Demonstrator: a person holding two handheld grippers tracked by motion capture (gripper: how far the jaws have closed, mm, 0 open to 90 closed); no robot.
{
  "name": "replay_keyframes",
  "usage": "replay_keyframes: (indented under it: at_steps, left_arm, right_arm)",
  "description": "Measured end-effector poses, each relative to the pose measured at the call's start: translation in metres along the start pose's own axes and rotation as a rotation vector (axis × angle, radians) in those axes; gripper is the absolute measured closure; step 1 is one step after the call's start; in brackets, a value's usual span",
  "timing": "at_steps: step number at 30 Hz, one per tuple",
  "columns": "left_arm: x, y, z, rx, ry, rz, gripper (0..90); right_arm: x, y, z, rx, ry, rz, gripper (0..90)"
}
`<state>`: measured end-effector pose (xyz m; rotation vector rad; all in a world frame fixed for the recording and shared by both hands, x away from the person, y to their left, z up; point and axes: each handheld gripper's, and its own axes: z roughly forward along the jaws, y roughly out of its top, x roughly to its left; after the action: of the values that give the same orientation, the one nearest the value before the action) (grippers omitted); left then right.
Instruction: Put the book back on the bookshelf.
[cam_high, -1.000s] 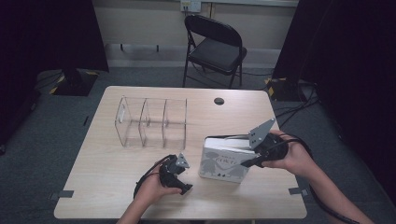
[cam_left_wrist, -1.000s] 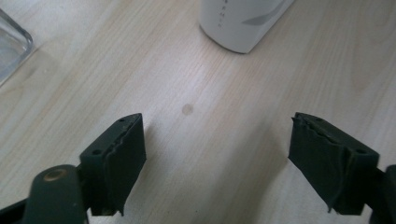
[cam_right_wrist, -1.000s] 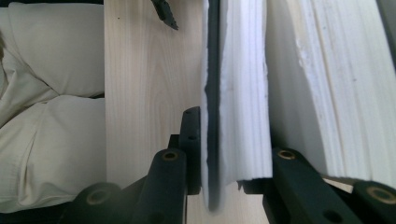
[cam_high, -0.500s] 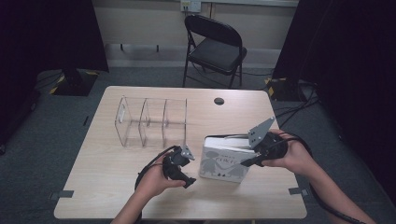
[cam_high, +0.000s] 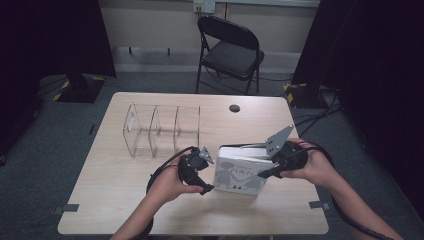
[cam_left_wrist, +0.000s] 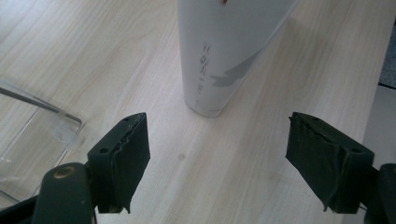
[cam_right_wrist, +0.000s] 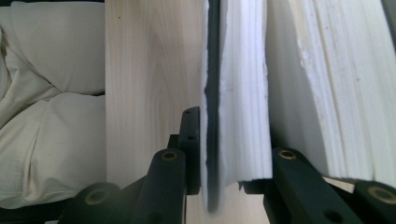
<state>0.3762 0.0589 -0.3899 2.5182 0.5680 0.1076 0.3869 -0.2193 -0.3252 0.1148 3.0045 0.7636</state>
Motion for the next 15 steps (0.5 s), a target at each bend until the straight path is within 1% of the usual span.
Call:
replay_keyframes:
  at_steps: [2, 3, 5, 7, 8, 10, 11, 14, 15]
  left_arm:
    - [-0.001, 0.004, -0.003, 0.008, -0.004, 0.007, 21.1]
    - [-0.001, 0.008, -0.005, 0.007, -0.010, 0.017, 21.2]
    - [-0.002, 0.012, -0.008, -0.001, -0.012, 0.019, 21.2]
    - [-0.004, 0.018, -0.011, -0.001, -0.004, 0.029, 21.1]
    - [-0.003, 0.021, -0.013, 0.007, -0.006, 0.041, 21.2]
    - [-0.004, 0.026, -0.013, 0.004, -0.004, 0.046, 21.4]
    - [-0.005, 0.029, -0.014, 0.011, 0.000, 0.050, 21.4]
    - [-0.007, 0.036, -0.016, 0.002, -0.008, 0.058, 22.1]
    - [-0.009, 0.040, -0.017, 0.000, -0.005, 0.067, 22.4]
  right_arm:
    - [0.000, 0.000, 0.000, -0.002, 0.003, 0.000, 74.9]
    - [0.000, 0.000, 0.000, -0.001, 0.001, -0.001, 74.9]
    - [0.000, 0.000, 0.000, -0.001, 0.002, 0.002, 74.9]
    - [0.000, 0.000, 0.000, -0.001, 0.003, 0.002, 74.9]
    - [0.000, 0.000, 0.000, -0.002, 0.005, 0.002, 74.8]
    - [-0.001, 0.000, 0.000, -0.002, 0.006, 0.001, 74.6]
    - [-0.001, 0.000, 0.000, -0.002, 0.007, -0.002, 74.6]
    - [-0.001, 0.001, 0.000, 0.002, 0.004, 0.002, 74.5]
    - [-0.001, 0.001, 0.000, 0.002, 0.004, 0.001, 74.5]
